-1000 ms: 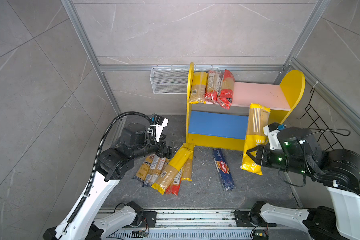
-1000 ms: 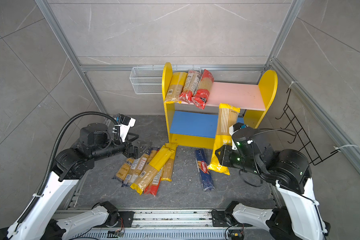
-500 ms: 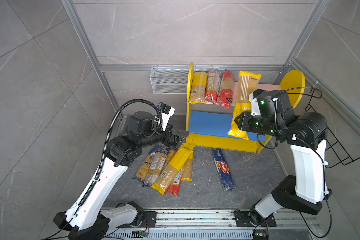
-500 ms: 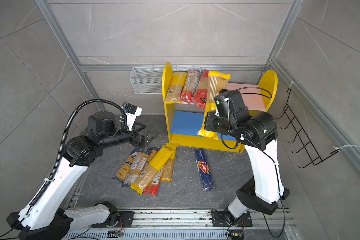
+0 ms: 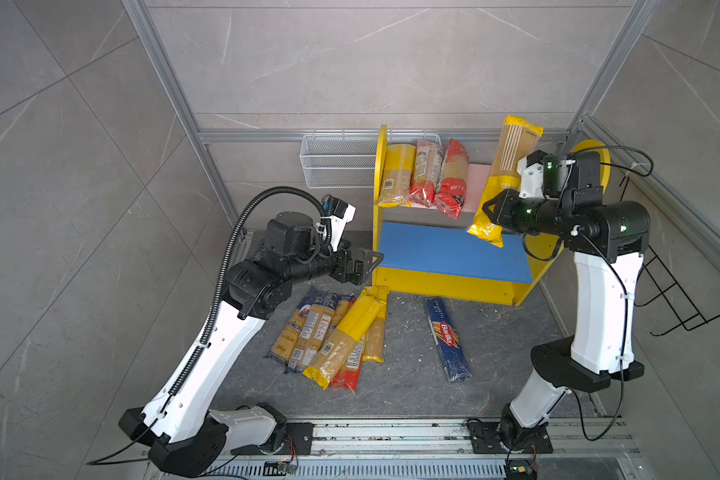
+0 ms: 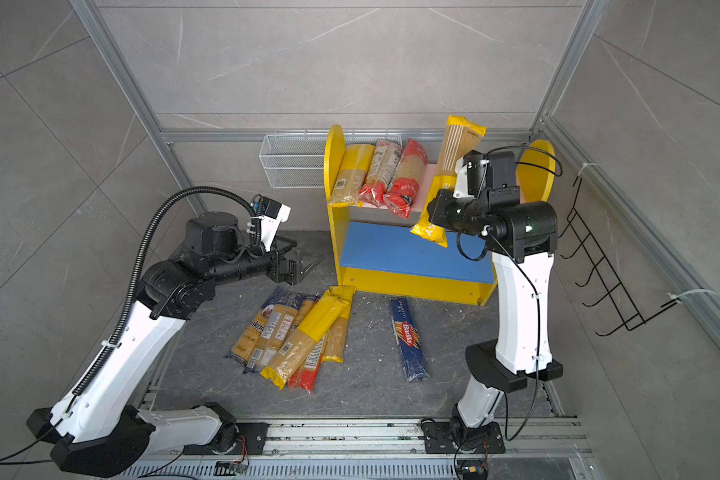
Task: Place and organize the pasta boxes and bags onto the shelf
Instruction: 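Carry the yellow bag up to the pink shelf with the right gripper, then stand the yellow bag beside the red bags and open the right gripper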
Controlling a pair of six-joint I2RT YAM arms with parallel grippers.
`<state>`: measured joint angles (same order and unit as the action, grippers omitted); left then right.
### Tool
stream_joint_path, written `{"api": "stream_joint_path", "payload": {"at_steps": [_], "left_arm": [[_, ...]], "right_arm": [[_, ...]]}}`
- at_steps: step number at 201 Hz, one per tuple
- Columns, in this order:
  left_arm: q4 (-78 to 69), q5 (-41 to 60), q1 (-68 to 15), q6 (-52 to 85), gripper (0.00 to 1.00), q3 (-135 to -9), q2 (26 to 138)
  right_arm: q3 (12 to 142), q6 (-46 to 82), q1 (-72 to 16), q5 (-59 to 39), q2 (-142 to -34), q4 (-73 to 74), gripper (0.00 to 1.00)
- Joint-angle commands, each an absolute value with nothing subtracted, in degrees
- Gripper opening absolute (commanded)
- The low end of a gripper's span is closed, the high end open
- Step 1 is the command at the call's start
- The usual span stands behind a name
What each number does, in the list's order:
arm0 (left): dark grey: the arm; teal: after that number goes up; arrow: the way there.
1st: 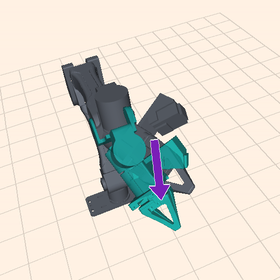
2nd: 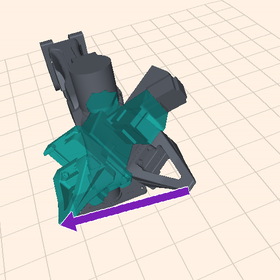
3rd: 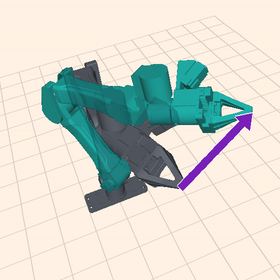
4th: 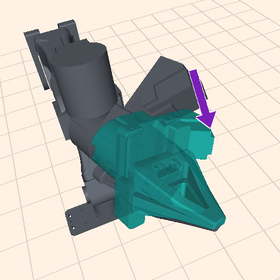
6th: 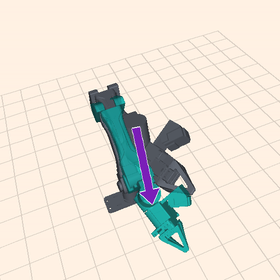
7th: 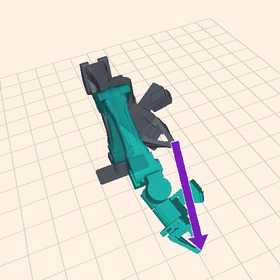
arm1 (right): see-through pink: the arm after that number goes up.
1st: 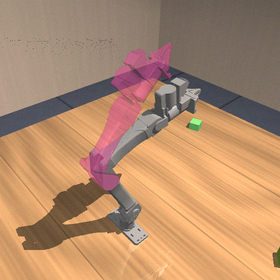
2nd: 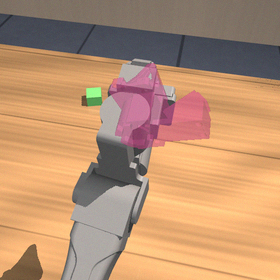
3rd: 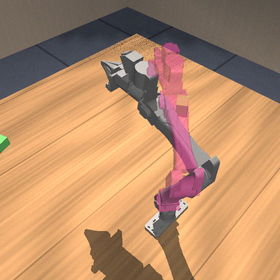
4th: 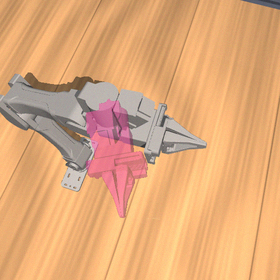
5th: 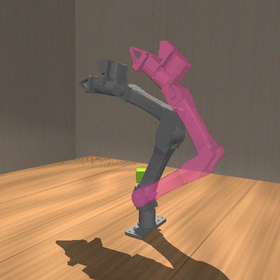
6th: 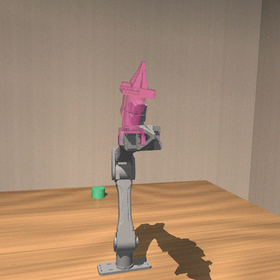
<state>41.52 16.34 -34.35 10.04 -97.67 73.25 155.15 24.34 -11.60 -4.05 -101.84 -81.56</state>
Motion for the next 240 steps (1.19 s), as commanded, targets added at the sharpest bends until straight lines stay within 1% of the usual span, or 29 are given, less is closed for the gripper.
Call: {"api": "stream_joint_path", "payload": {"at_steps": [1,33,82,97,119,128,165,211,221,240], "left_arm": [[39.61,15.12,-34.1,8.86,1.0,-100.68,74.4],[40.5,13.94,-34.1,8.61,1.0,-103.27,76.42],[41.13,12.67,-34.1,8.71,1.0,-106.32,79.23],[41.13,12.26,-34.1,8.79,1.0,-106.56,79.69],[41.04,11.87,-34.04,8.78,1.0,-106.71,80.39],[41.04,11.78,-34.09,8.82,1.0,-106.86,80.75],[40.96,12.13,-34.08,8.93,1.0,-107.23,82.19],[40.86,12.9,-34.03,8.7,1.0,-107.97,83.74],[40.74,13.09,-34.1,8.7,1.0,-108.02,83.93],[40.52,13.36,-34.07,8.7,1.0,-108.02,84.02]], "right_arm": [[157.24,23.51,-7.94,-11.25,-102.85,-68.86,0.0],[158.36,25.23,-4.11,-17.9,-106.51,-65.48,0.0],[159.42,27.92,-2.53,-22.67,-111.57,-63.88,0.0],[159.47,28.03,-2.37,-22.94,-112.47,-63.99,0.12],[159.5,28.21,-1.81,-23.66,-113.67,-64.23,0.35],[159.53,28.29,-1.47,-23.73,-114.11,-64.63,0.42],[159.4,27.5,-0.06,-24.04,-115.02,-66.38,0.52],[159.13,27.14,0.96,-25.26,-115.57,-67.67,0.54],[159.08,27.07,1.06,-25.76,-115.5,-67.68,0.55],[159.15,27.12,1.11,-26.59,-115.24,-67.59,0.61]]}}
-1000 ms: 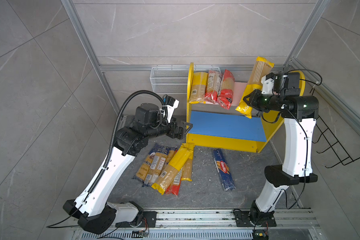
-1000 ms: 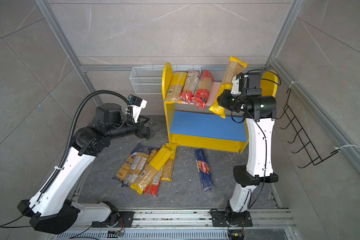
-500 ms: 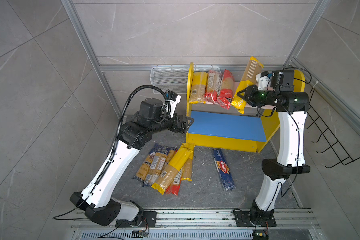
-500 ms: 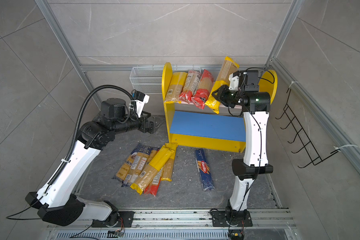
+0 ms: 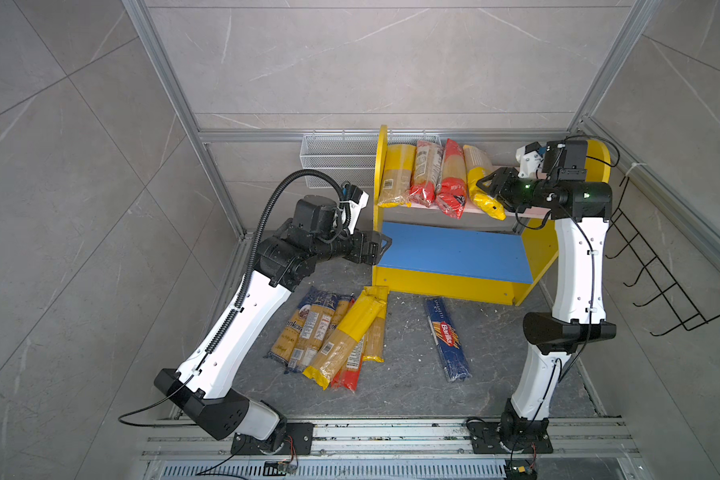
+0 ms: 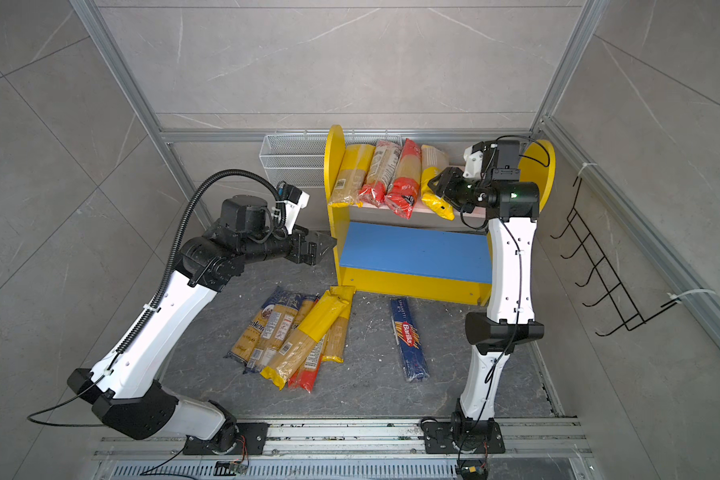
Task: Place and organize the pasta boxes and bags onto the shelf
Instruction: 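Stand the yellow bag beside the red bags and open the right gripper, then lower the right gripper to the blue Barilla box on the floor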
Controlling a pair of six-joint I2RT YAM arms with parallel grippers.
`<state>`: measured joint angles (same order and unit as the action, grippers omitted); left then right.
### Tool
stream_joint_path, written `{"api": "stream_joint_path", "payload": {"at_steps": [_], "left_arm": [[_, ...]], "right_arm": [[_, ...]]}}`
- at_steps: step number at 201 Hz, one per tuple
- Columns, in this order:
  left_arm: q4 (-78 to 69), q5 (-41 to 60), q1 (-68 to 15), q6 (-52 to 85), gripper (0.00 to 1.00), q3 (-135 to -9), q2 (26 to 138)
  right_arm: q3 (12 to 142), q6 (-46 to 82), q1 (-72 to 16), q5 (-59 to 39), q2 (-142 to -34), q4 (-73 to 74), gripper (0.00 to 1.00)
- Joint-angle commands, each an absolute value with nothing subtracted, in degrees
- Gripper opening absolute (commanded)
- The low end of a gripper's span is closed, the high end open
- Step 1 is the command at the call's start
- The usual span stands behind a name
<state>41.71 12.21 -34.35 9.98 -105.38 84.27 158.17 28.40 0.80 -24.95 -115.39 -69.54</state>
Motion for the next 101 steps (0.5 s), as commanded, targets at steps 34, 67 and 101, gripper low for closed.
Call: {"api": "stream_joint_path", "payload": {"at_steps": [34,67,101], "left_arm": [[40.21,13.72,-34.1,8.7,1.0,-107.55,83.46],[39.51,13.71,-34.1,8.66,1.0,-105.92,81.61],[38.7,13.3,-34.09,8.3,1.0,-103.64,78.93]], "right_arm": [[158.63,28.18,1.1,-28.46,-113.94,-66.15,0.78],[158.43,28.47,1.05,-27.83,-112.14,-65.85,0.96],[157.69,29.02,1.07,-26.72,-109.42,-65.57,1.0]]}}
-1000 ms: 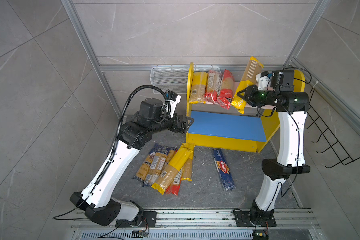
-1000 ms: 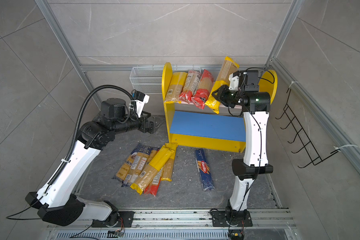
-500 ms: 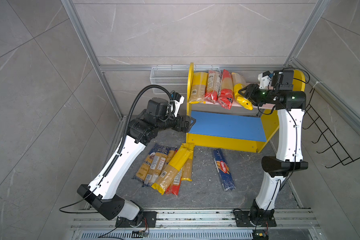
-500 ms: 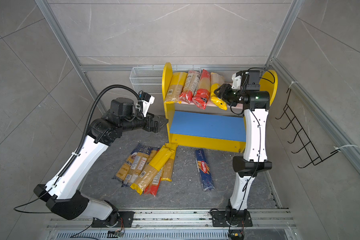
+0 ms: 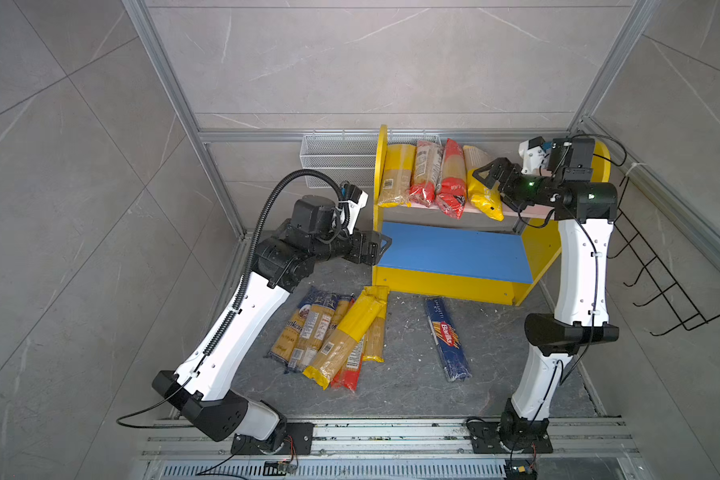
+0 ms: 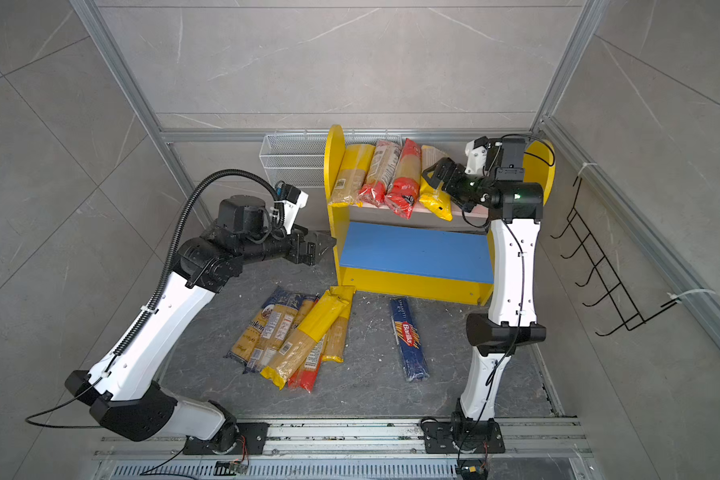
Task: Place and organize the pasta boxes and bags onto the shelf
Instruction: 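Lower the right gripper to the blue Barilla box on the floor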
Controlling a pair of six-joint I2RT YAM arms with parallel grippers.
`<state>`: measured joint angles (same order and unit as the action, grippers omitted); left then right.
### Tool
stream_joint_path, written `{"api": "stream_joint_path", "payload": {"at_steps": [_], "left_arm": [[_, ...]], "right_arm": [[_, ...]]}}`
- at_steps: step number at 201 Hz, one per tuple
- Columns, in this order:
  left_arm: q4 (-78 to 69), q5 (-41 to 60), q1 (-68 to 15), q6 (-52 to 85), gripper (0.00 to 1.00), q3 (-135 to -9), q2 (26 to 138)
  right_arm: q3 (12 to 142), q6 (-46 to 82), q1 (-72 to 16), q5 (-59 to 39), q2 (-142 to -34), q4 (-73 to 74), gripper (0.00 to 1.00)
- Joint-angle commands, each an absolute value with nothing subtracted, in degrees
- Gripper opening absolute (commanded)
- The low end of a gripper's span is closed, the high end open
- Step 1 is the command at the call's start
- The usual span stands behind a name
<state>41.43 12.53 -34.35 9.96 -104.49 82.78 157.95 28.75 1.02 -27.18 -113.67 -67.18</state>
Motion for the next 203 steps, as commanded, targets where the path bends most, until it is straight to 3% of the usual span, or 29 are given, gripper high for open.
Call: {"api": "stream_joint_path", "payload": {"at_steps": [1,62,116,203], "left_arm": [[38.64,13.29,-34.1,8.24,1.0,-103.59,78.88],[38.32,13.53,-34.08,8.37,1.0,-98.27,72.41],[38.8,15.4,-34.06,10.57,1.0,-91.49,65.51],[38.05,18.28,-34.19,17.8,1.0,-79.4,54.61]], "right_arm": [[157.68,29.06,1.11,-26.72,-109.34,-65.61,1.0],[148.56,27.54,0.9,-21.9,-98.76,-68.88,1.0],[128.88,25.09,-2.66,-18.25,-83.32,-72.71,0.96],[94.78,34.09,-13.29,-12.15,-61.09,-72.88,0.93]]}}
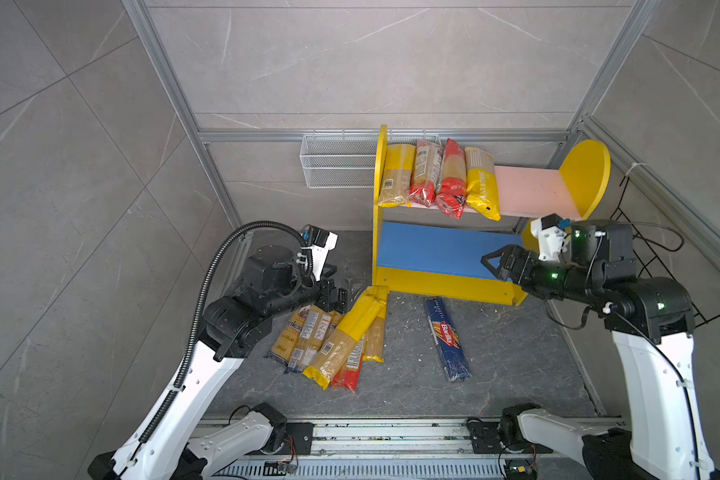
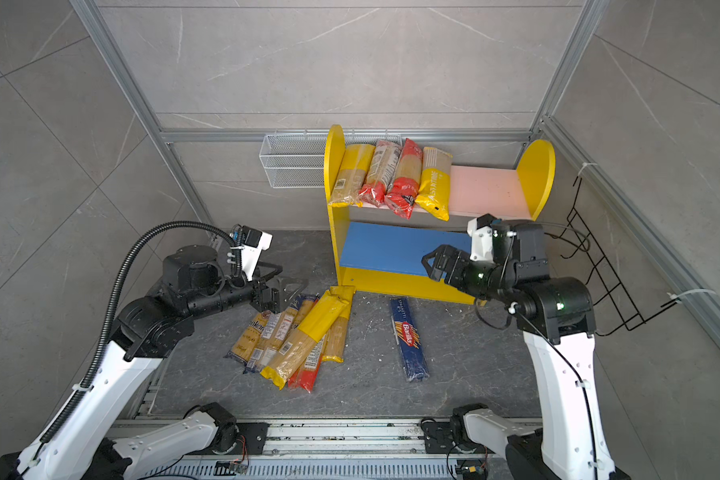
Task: Place and organize the pasta boxes and bags onto the shelf
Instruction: 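Lower the right gripper to the blue Barilla box on the floor, then grasp the blue Barilla spaghetti box with the right gripper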
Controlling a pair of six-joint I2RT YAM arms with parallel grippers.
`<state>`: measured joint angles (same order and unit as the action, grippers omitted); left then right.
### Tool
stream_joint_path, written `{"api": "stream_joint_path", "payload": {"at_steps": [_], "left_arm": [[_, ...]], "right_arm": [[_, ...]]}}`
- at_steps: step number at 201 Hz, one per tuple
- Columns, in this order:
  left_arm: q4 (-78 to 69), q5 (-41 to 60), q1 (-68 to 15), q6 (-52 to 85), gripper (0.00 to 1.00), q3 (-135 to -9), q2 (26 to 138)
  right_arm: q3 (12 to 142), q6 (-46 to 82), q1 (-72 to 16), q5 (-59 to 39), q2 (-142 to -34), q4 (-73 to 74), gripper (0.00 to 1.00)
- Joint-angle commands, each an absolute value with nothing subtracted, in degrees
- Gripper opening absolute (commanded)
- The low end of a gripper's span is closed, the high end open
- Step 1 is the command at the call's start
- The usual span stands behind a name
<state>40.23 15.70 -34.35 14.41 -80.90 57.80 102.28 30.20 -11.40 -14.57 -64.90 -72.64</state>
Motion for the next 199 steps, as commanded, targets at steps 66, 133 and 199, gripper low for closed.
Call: {"api": "stream_joint_path", "payload": {"at_steps": [66,133,199], "left_arm": [[38.06,20.92,-34.17,24.91,1.0,-70.17,47.05],[40.13,21.3,-34.11,28.3,1.0,-67.4,43.76],[36.22,23.08,-34.28,30.73,1.0,-63.1,45.33]], "right_arm": [[66.9,41.01,-16.36,-13.5,-48.26,-65.56,0.97],[52.83,41.05,-17.07,-13.36,-47.48,-60.4,0.99],[48.49,39.02,-17.4,-11.76,-53.04,-56.98,0.99]]}}
